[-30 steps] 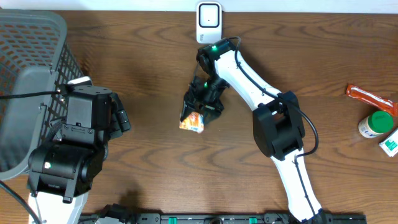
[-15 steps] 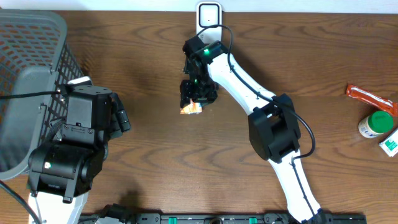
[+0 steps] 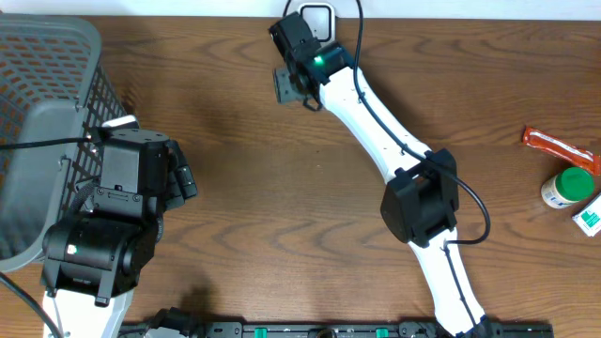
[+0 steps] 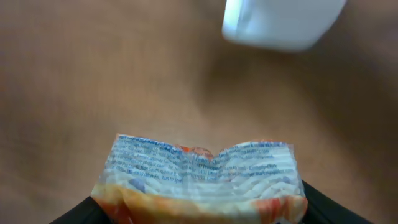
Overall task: Scan the item barcode
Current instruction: 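Lift tissue pack with right gripper and carry it to scanner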
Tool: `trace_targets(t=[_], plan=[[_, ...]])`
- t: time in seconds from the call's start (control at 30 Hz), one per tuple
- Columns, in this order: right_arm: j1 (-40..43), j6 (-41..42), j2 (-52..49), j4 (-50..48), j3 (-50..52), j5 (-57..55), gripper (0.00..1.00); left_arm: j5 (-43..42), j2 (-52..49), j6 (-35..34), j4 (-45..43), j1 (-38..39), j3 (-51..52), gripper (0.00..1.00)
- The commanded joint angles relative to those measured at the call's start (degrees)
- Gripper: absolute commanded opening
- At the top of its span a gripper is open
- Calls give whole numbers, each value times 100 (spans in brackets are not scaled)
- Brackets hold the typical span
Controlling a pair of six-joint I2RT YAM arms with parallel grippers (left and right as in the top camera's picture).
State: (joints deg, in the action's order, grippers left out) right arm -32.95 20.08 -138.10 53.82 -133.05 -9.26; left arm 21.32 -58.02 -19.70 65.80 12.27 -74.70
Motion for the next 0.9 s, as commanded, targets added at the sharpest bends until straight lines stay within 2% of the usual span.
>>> trace_targets(t=[0.0,0.1,0.3,0.5,0.6,0.7,0.8,0.87], plan=[[101,-533,175,-428,-11,-780,67,20,-2,-57,17,4,-52,98],[175,-557,168,-1047,76,-1158,68,20,-2,-57,17,2,-52,98],[433,-557,-68,-2243,127,-1211,73,17,-2,-57,17,4,-52,98],[608,-560,-450,-2970,127,-1213,73,20,-2,-57,17,2,-52,98],[616,-557,-487,-2787,127,-1207,73,20,-2,-57,17,4,-52,98],[470,-557,-468,-2415,125,-1191,93,20,-2,-57,17,4,-52,98],[245,-389,-461,-1941,125,-1189,95,20,-2,-57,17,4,-52,98],[85,15,-461,-1517,125,-1191,99,20,-2,-55,17,4,-52,98]])
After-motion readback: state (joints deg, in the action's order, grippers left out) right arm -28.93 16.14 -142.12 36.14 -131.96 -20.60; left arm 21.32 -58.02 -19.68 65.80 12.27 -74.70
